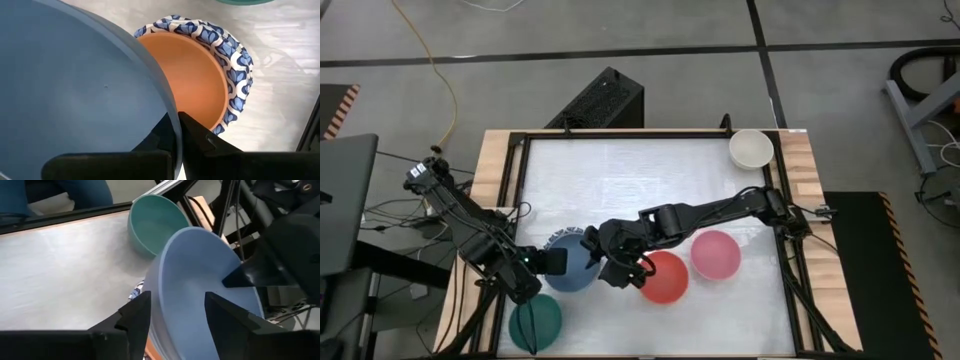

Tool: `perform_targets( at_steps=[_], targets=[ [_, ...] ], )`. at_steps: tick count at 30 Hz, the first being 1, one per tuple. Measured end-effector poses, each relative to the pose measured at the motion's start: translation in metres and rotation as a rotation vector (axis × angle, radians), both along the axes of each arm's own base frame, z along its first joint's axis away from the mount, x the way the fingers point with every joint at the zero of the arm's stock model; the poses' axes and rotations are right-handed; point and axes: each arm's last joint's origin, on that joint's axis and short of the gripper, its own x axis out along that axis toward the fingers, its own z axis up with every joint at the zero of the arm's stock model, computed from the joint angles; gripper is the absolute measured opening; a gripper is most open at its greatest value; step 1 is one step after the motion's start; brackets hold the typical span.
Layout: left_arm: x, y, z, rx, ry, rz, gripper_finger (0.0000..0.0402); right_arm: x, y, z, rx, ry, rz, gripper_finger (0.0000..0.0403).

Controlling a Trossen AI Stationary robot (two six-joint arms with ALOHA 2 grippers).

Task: Nest bowls inside each other
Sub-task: Stack the blue bowl on top of the light orange bowl

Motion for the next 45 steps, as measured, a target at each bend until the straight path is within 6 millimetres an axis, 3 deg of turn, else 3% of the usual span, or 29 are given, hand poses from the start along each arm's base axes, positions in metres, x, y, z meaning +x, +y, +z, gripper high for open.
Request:
perform_targets(
  at_steps=[22,33,45],
  targets=[
    [0.0017,-0.0007,0.0003,0.018,-0.029,-0.023,0.0,-0.002,-0.0018,-0.003,0.013,0.045,0.016,0.0013],
    [0.0051,-0.0022,0.0017,-0.004,-0.093,0.055,0.0013,-0.0033,-0.0013,-0.0019,0.013,0.047,0.017,0.0004],
    [0.0062,-0.0013,0.0025,-0.053,-0.144,0.231,0.0128,-0.0008,-0.0029,-0.0003,0.017,0.02,0.005,0.0001]
  ],
)
